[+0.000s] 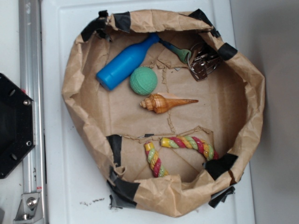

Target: Grab the multicolored rope.

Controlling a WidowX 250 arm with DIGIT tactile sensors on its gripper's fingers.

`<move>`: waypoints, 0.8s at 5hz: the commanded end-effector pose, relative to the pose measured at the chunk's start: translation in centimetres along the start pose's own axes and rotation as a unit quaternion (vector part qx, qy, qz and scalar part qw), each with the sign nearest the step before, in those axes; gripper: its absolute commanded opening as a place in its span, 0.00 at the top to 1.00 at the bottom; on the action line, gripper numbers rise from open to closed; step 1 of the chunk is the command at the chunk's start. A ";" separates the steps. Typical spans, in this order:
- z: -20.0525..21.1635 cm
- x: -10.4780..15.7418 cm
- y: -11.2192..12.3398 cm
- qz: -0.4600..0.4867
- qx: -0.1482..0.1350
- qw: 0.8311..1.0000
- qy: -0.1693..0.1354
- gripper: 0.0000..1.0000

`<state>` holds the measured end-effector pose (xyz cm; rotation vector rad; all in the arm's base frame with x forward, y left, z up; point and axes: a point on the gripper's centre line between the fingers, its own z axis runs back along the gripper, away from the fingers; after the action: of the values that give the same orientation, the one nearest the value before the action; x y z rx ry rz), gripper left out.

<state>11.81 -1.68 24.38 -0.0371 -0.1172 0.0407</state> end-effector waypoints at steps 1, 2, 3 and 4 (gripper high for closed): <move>0.0 0.0 0.0 0.000 0.000 1.000 0.000 0.00; -5.1 4.5 0.6 0.037 0.010 0.997 -0.070 0.00; -8.5 9.4 1.8 0.028 0.008 0.995 -0.095 0.00; -11.9 13.9 1.5 0.023 -0.007 0.996 -0.081 0.00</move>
<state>26.31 -0.39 12.52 -0.0445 -0.2200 0.0763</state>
